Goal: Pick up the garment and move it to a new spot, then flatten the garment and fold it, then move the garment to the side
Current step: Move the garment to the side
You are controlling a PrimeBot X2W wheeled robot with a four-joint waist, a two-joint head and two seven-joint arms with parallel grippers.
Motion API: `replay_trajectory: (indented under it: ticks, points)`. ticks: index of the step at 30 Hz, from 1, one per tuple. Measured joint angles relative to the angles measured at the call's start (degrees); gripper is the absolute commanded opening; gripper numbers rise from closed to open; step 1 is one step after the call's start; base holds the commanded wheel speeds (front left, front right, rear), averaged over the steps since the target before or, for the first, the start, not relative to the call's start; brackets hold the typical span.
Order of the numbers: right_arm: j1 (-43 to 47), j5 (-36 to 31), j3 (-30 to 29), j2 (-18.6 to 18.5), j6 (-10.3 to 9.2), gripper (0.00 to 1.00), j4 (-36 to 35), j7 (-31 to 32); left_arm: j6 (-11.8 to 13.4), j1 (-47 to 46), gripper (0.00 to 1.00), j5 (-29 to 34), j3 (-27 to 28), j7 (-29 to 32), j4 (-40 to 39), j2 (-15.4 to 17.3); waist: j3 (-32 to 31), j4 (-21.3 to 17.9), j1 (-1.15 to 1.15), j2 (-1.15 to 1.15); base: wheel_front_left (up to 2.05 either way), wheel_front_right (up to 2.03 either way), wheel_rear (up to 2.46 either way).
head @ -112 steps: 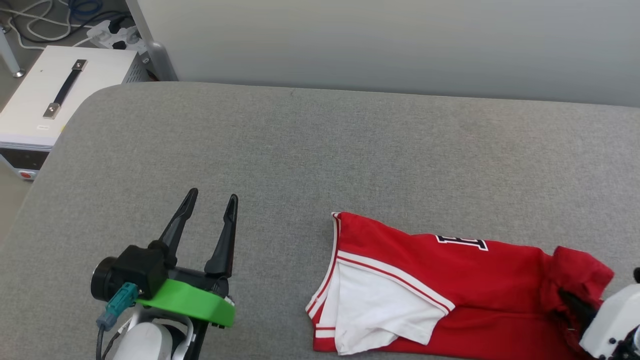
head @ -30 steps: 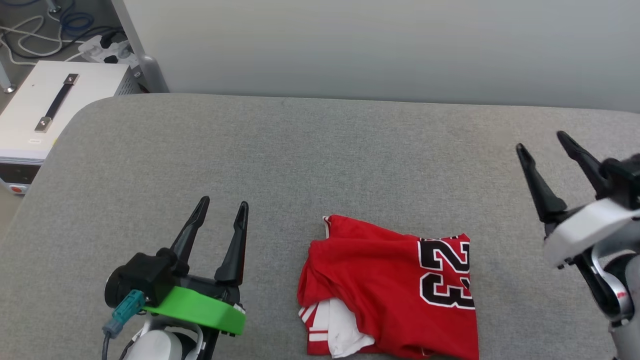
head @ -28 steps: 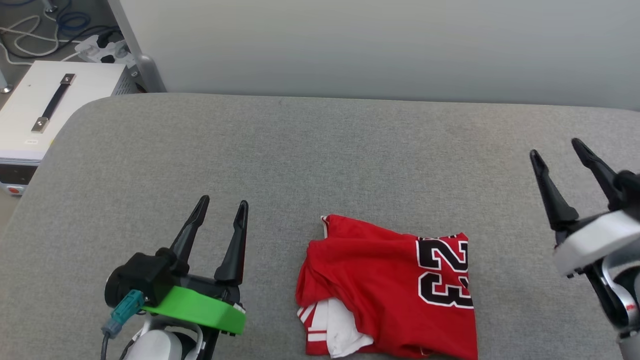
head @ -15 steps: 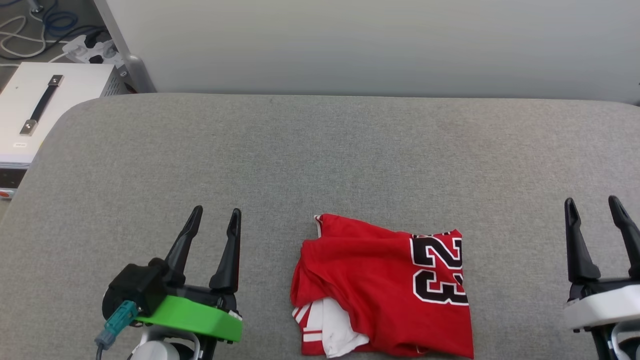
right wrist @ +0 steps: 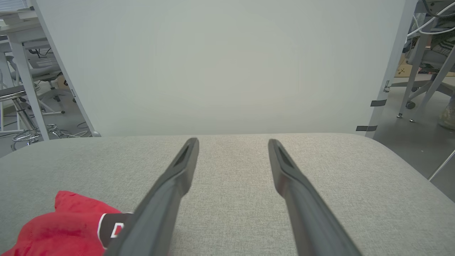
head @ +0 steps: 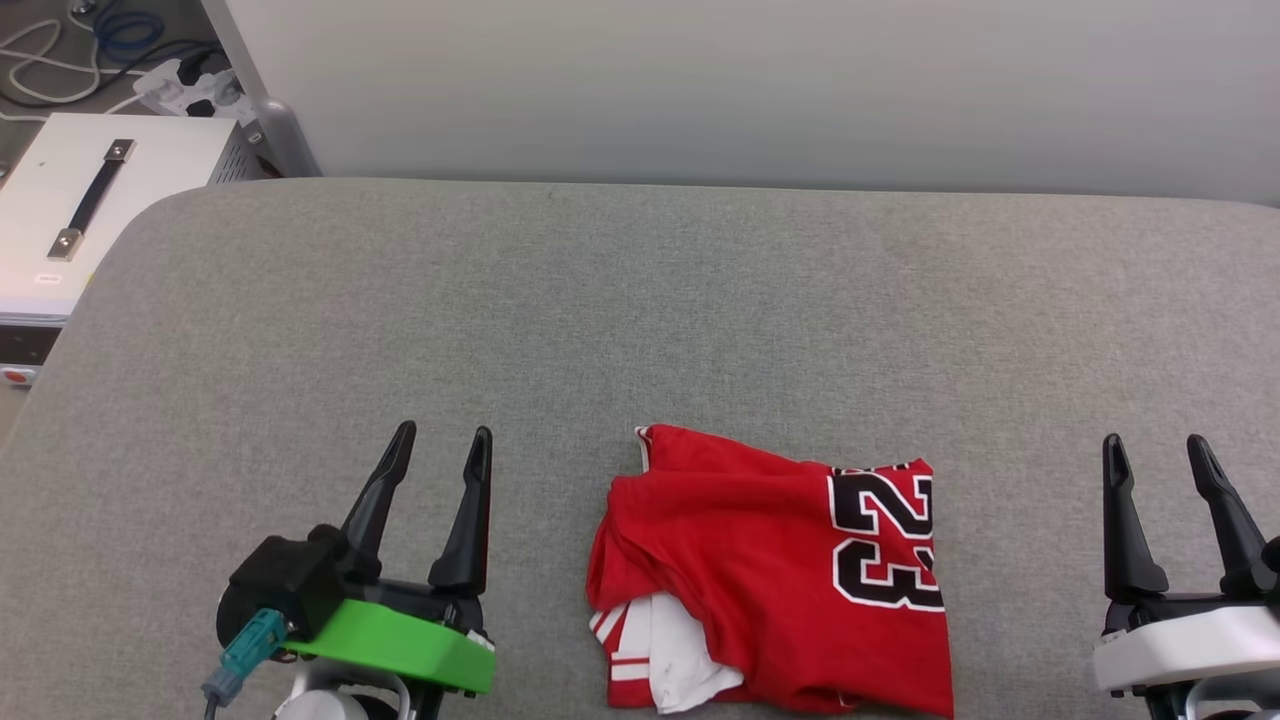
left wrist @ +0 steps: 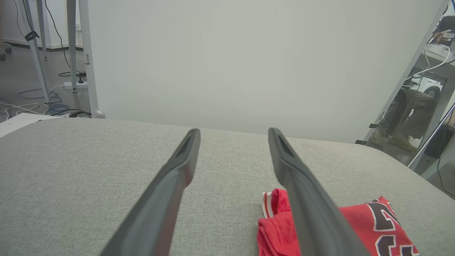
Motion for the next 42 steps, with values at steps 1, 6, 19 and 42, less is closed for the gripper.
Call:
replay_trajectory:
  ticks: [1,6,19,42]
  points:
    - [0.0,0.0,0.0,0.0,0.0,1.0,0.1,0.0,0.0,0.0,1.0,0.0,0.0,0.0,0.0,0.0,0.0,0.0,0.0,0.0,0.0,0.0,0.0]
    - [-0.1,2.4,-0.2,0.6,0.0,1.0,0.5,0.7,0.0,0.0,1.0,0.0,-0.2,0.0,0.3,0.1,0.0,0.0,0.0,0.0,0.0,0.0,0.0]
    - [-0.4,13.3,5.7,-6.4,-0.01,1.0,-5.3,35.0,0.0,-0.2,1.0,0.3,-1.0,0.0,1.2,0.1,0.7,1.2,0.0,0.0,0.0,0.0,0.0]
    - [-11.2,11.8,4.3,0.5,-0.01,1.0,4.3,65.2,0.0,-5.5,1.0,0.7,-3.3,0.0,1.5,-0.5,9.2,8.3,0.0,0.0,0.0,0.0,0.0]
